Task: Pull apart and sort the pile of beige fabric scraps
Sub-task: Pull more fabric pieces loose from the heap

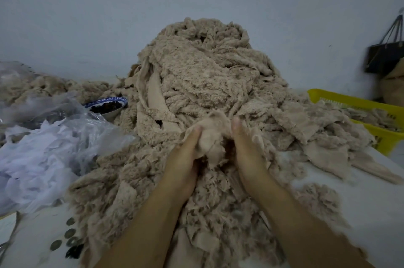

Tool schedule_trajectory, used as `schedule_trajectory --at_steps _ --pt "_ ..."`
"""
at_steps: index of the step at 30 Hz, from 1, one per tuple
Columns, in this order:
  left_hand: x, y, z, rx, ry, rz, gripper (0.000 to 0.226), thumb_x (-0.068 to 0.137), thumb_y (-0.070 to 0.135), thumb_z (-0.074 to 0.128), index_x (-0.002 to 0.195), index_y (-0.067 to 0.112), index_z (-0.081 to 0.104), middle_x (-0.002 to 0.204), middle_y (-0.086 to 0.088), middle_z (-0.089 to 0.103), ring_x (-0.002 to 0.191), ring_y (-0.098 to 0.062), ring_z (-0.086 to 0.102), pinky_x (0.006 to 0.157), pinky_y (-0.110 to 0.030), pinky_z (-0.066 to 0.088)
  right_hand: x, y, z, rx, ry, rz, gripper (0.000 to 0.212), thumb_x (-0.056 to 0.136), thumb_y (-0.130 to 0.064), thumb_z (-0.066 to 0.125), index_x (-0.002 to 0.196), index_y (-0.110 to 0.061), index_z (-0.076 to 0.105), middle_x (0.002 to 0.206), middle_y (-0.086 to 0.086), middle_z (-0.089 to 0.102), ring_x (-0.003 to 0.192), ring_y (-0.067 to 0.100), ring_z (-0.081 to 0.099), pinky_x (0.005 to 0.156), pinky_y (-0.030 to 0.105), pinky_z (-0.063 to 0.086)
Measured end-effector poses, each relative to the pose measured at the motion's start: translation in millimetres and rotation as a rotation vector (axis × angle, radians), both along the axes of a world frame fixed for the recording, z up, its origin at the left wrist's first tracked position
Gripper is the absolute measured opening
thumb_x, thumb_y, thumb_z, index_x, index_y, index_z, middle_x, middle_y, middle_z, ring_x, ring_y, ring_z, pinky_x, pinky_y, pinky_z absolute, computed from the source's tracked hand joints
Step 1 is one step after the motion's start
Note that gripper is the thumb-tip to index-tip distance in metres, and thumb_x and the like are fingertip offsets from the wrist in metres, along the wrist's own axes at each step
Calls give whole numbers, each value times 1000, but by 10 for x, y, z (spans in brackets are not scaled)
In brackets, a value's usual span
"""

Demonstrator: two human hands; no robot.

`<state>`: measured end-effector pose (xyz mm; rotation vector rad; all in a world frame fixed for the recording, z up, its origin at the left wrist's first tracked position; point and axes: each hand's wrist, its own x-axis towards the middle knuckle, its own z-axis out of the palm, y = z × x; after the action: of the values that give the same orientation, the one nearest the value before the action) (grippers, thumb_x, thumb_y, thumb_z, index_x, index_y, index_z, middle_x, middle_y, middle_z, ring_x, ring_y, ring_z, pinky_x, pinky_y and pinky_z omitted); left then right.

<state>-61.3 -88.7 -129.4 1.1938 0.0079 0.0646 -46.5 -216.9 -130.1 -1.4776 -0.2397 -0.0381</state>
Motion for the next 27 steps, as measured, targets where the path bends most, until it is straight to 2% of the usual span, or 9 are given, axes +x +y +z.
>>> schedule_trajectory --at_steps 4,7,10,13,16,20,22,25,27 --pt "-18 -59 -12 -38 35 32 48 83 51 65 104 9 78 108 -15 75 102 -26 73 86 -39 57 -32 61 -88 -365 -79 -53 46 85 -75 47 92 -30 58 88 -11 65 75 -11 60 63 7 46" --pt "4 -57 -12 -104 38 100 45 87 45 66 105 4 75 104 -15 76 97 -25 74 75 -32 60 -33 58 -95 -295 -71 -23 80 78 -79 40 103 -8 68 101 9 73 96 17 69 91 36 55" --pt "66 -56 -64 -186 106 119 38 97 37 60 112 4 71 107 -15 75 98 -25 74 85 -37 57 -67 85 -67 -182 -63 60 82 80 -76 48 107 0 65 110 24 67 104 37 65 96 54 51" --pt "141 8 -62 -346 191 180 36 102 33 53 116 3 66 103 -12 73 77 -20 71 68 -28 58 -34 87 -92 -130 -88 66 53 91 -62 48 64 -22 70 66 6 70 71 18 70 79 30 56" --pt "205 192 -8 -538 210 323 22 102 26 54 113 8 63 85 -3 62 62 -9 52 49 -18 47 56 -64 -56 0 -63 -26 67 102 -46 46 39 -24 51 40 -7 47 44 9 52 58 14 49" --pt "134 100 -16 -344 76 175 31 97 29 59 114 5 67 104 -8 72 85 -19 69 72 -27 57 92 -113 -96 -141 -79 -79 44 100 -33 55 56 -29 53 47 -12 52 42 4 46 46 14 40" --pt "73 14 -24 -238 8 81 35 90 31 63 111 5 74 112 -15 74 102 -26 71 86 -37 59 79 -59 -92 -78 -35 -40 26 98 -36 54 76 -24 62 60 -17 62 57 3 59 52 10 44" --pt "-1 0 10 -146 -78 -42 17 86 24 66 86 19 83 99 -8 78 92 -18 75 72 -26 59 83 -54 -62 211 85 156 52 98 -57 43 100 -20 80 102 -2 77 99 10 72 75 17 56" --pt "-45 -3 28 1 -130 -67 21 89 21 66 77 27 81 85 2 78 81 -8 73 66 -21 56 52 -103 -31 295 123 214 50 92 -63 50 98 -23 80 98 4 78 96 13 73 72 21 58"
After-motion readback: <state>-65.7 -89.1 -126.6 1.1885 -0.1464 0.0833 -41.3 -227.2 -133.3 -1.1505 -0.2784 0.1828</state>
